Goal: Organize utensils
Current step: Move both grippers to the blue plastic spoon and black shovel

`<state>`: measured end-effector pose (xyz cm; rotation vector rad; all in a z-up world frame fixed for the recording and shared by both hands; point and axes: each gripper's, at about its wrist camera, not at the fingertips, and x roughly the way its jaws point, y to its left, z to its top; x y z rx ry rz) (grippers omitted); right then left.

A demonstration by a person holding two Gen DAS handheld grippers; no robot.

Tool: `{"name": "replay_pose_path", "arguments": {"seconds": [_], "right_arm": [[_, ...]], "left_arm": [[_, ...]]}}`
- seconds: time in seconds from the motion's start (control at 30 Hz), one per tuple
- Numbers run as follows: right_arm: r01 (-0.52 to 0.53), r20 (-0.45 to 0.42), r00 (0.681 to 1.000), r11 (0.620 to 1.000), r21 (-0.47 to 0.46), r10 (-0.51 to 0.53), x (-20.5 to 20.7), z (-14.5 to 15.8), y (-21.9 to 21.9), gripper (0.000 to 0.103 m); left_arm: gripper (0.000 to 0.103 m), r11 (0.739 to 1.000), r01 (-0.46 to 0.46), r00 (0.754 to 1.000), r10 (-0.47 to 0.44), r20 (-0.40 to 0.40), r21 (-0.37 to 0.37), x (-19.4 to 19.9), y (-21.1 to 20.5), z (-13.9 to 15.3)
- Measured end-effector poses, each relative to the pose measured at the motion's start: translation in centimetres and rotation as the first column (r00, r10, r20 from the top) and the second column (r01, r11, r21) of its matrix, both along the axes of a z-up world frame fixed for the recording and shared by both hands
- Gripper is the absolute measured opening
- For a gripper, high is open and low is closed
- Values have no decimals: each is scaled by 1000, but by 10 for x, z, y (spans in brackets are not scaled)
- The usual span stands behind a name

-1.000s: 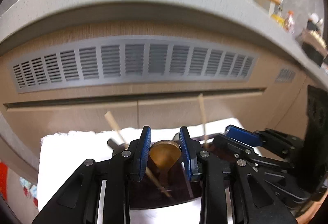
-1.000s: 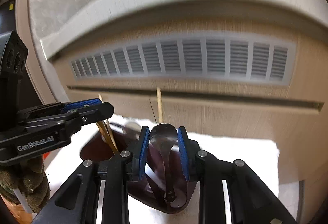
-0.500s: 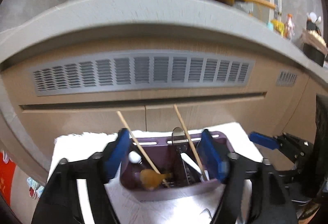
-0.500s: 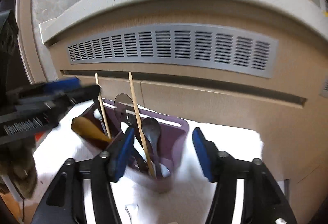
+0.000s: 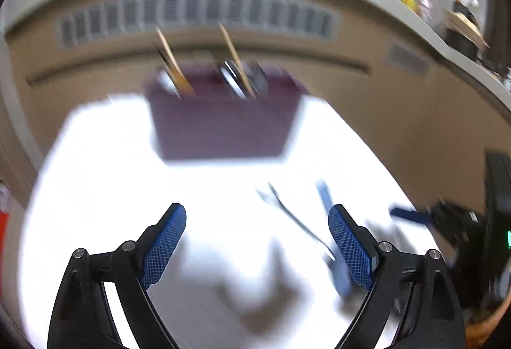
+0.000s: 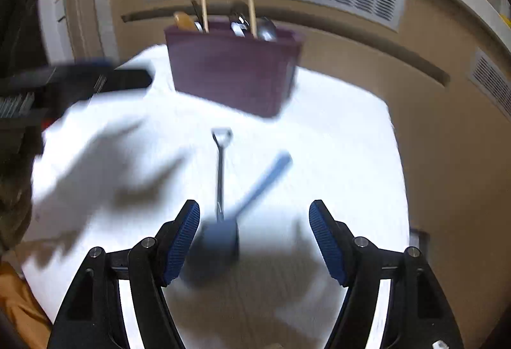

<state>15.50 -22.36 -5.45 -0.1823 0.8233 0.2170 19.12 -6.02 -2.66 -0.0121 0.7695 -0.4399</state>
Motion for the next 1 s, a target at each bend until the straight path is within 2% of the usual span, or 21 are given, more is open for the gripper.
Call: {"name": "replay_pose_path", "arguments": {"seconds": [0.07,0.17,0.27,0.4,0.53,0.7,0.77,0.8,0.83,1.0], "right_arm": [[64,0,998,998,-2,-64,-10,-6,-16,68],[143,19,990,989,-45,-142,-19,-11,-33,68],[181,22,983,982,-62,-180,-24,-19,-47,69],[196,25,980,980,-23,-195,-28,-20,-57,69],[195,37,980,981,4,-195,-32,-15,-62,70],[202,38,978,979,23,-203,-32,-16,-63,71],[203,37,978,979,23,-204,-32,-16,-63,71],[204,36,978,979,22,-204,-33,-16,-63,72],[204,36,978,979,21,-205,-33,-16,-63,72],[190,29,981,982,15,-191,-36,-15,-58,73]], "left_arm": [[90,996,89,995,-89,-37,-7,-20,-16,-14],[91,978,210,978,-209,-25,10,-48,-43,-22],[89,963,265,964,-263,-33,53,-60,-66,-30],[78,967,236,970,-229,-77,94,-53,-81,-41],[67,982,147,981,-130,-143,121,-37,-85,-54],[65,977,153,983,-134,-127,150,-36,-98,-54],[54,974,160,983,-142,-115,162,-37,-100,-53],[39,974,159,984,-143,-110,160,-38,-96,-52],[36,976,157,984,-142,-108,152,-39,-92,-52],[36,989,123,991,-117,-71,84,-43,-61,-35]]}}
